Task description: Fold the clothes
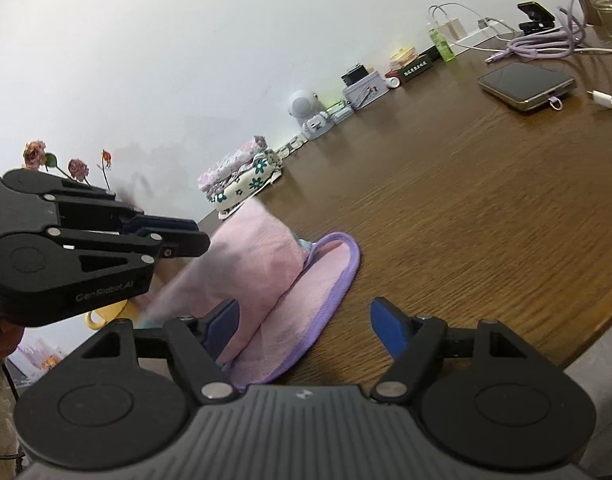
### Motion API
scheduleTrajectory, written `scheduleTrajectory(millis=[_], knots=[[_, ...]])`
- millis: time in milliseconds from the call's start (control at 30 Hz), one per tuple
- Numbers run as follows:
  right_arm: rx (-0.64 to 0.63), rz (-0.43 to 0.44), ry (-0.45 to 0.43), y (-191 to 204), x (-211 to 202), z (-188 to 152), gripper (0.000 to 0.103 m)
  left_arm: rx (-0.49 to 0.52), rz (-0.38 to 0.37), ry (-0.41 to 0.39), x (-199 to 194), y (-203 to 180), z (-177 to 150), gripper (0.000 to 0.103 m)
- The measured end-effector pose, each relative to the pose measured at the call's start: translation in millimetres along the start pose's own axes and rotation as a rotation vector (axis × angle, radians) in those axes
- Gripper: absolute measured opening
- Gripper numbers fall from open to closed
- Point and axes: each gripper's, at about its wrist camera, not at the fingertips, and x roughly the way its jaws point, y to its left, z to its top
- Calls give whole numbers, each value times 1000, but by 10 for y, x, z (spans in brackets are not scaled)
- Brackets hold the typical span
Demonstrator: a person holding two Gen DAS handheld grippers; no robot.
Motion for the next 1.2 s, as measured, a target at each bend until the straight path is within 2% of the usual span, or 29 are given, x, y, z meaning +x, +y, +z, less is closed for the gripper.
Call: scheduleTrajectory(millis=[133,200,300,367,433,500,700,833,967,1100,1167,1200], knots=[[14,-14,-20,-55,-82,0,74,3,-65,-6,-48,-106,55,7],[17,-19,-23,-70,-123,-5,74,-33,-94,-9,-66,-55,45,11],[15,-6,-19,-59,-152,-4,74,-200,-149,-2,-46,327,-71,13],[13,10,-15,-30,-152,8,74,-346,-199,10,21,659,-227,21],[-7,25,-6,63,-107,29,73,-495,-253,32,135,992,-448,39],[-31,40,8,171,-42,47,73,-606,-302,54,283,1246,-686,39],[-72,63,90,482,345,92,53,-738,-493,53,645,1483,-1079,41],[-41,62,145,544,608,110,38,-821,-622,51,885,1631,-1336,43],[-17,51,176,570,775,92,35,-898,-740,48,1116,1762,-1570,46],[-13,44,184,599,838,73,31,-933,-800,29,1249,1790,-1666,43],[-13,42,185,611,854,70,30,-932,-818,16,1276,1790,-1686,29],[-13,42,185,616,862,72,29,-917,-811,9,1256,1787,-1674,18]])
